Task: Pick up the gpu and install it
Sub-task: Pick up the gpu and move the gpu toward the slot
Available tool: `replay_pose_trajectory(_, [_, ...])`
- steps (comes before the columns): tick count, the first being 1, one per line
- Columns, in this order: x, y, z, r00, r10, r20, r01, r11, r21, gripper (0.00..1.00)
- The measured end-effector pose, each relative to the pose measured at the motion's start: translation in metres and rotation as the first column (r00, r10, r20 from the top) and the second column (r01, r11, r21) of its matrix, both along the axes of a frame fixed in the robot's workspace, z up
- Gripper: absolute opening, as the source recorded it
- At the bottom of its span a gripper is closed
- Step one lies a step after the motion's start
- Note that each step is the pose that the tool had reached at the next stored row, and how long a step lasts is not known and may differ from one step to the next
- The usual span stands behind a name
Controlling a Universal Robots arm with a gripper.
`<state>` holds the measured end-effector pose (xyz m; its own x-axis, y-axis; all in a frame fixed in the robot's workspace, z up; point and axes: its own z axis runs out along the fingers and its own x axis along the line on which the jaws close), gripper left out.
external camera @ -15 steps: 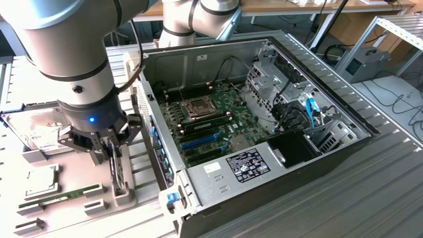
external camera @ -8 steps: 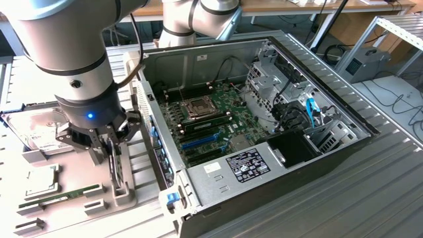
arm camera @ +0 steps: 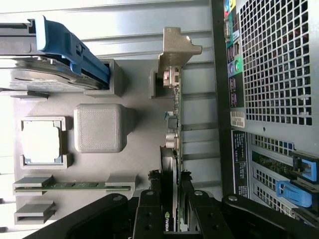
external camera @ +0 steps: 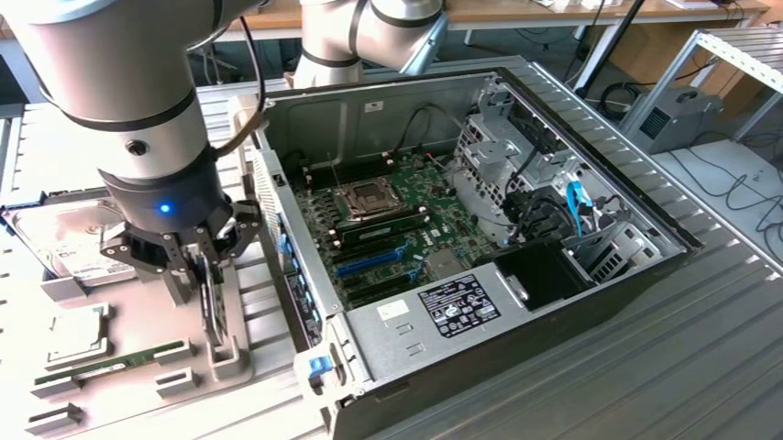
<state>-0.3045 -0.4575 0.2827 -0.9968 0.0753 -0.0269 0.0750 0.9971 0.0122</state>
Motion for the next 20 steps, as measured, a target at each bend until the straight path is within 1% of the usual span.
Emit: replay_pose_trajectory(20, [0.0, 0.0, 0.0165, 1.0, 0.0, 0.0, 0.0, 1.0, 0.0001, 0.26])
